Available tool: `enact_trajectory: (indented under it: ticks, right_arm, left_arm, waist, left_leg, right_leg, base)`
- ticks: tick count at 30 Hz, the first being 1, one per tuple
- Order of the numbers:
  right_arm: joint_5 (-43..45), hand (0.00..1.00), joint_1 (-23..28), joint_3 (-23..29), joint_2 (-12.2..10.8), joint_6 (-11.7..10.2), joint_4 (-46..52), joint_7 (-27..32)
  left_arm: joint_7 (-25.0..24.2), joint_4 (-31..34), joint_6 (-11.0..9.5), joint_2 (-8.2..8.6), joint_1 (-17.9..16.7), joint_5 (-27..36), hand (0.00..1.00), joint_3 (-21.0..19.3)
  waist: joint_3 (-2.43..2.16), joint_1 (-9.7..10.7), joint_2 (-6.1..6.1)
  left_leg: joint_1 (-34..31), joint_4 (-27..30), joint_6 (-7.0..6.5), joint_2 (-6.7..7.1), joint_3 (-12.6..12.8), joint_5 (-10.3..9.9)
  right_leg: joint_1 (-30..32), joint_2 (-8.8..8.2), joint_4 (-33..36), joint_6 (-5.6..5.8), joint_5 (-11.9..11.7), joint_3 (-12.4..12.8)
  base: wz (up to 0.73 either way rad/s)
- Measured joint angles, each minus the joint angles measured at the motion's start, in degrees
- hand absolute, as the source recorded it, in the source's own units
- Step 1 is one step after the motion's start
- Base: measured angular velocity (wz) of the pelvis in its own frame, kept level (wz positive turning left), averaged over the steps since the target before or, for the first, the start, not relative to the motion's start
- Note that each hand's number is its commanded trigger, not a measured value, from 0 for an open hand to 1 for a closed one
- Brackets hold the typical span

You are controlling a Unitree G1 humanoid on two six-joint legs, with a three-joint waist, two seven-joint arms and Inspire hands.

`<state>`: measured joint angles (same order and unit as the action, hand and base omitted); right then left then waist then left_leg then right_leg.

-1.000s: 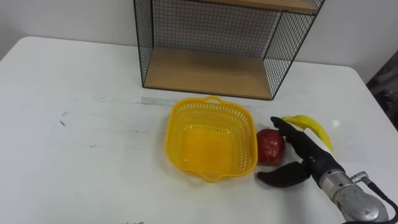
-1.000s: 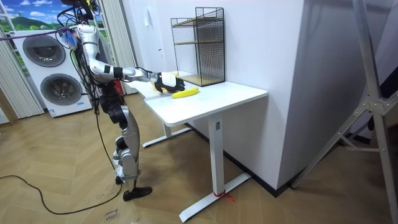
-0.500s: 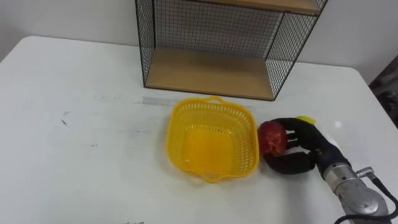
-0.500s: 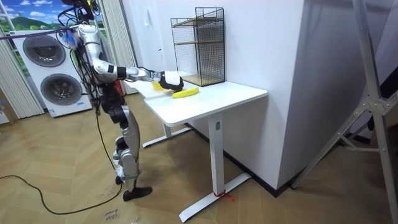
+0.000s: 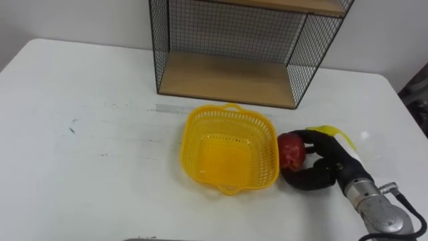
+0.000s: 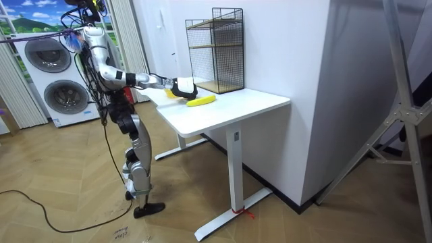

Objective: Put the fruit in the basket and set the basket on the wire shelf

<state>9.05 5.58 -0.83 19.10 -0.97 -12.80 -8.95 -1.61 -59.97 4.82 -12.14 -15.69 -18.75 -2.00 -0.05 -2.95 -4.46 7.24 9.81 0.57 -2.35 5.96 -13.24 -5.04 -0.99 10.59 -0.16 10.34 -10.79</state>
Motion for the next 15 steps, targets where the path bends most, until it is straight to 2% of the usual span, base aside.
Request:
enact_trajectory:
  ticks: [6,11,15]
  right_arm:
    - [-0.6,1.00,0.1,0.0,-0.1,-0.2,0.0,0.1]
    - [-2.5,1.00,0.3,0.0,-0.5,-0.2,0.0,0.9]
    - [-2.5,1.00,0.4,0.1,-0.6,-0.2,0.0,1.4]
  left_arm:
    - [-0.1,0.0,0.0,0.00,-0.1,0.0,0.00,0.0]
    - [0.1,0.0,0.0,0.09,-0.4,0.0,0.00,-0.1]
    - [0.2,0.0,0.0,0.09,-0.5,-0.1,0.00,-0.2]
  waist:
    - [-0.04,0.5,0.20]
    - [0.01,1.2,0.92]
    - [-0.05,1.2,0.88]
  left_leg:
    - [0.1,0.1,0.00,0.00,0.0,0.0]
    - [0.4,0.1,0.00,0.00,0.0,0.0]
    - [0.3,0.3,0.00,0.02,0.0,0.0]
  right_leg:
    - [-0.2,-0.02,0.0,0.00,0.0,0.0]
    - [-0.5,-0.03,0.1,0.00,0.0,-0.1]
    - [-0.5,-0.08,0.0,-0.01,0.0,-0.2]
  base:
    - [0.00]
    - [0.00]
    - [0.00]
